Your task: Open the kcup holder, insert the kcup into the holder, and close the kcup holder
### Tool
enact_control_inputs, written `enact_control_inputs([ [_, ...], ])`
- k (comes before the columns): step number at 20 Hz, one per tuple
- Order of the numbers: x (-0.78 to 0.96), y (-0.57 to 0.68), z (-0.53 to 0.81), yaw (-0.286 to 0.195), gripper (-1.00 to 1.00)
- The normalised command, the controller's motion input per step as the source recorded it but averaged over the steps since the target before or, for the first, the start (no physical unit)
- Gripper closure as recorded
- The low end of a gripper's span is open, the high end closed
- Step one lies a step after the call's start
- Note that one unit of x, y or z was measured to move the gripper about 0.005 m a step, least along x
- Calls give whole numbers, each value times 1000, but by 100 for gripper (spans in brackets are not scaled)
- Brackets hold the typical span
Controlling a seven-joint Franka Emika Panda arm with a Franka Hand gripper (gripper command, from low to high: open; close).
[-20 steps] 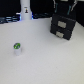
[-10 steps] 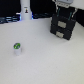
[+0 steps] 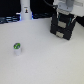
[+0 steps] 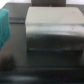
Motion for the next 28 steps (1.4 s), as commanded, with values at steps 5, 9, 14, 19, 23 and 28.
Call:
enact_control_inputs([
  [5,-423,-8,-302,-6,-100],
  [9,-144,16,-68,-7,100],
  [14,44,4,2,-5,100],
  [19,33,1,3,-3,100],
  [23,233,-7,44,-23,100],
  [28,774,-82,319,-75,100],
])
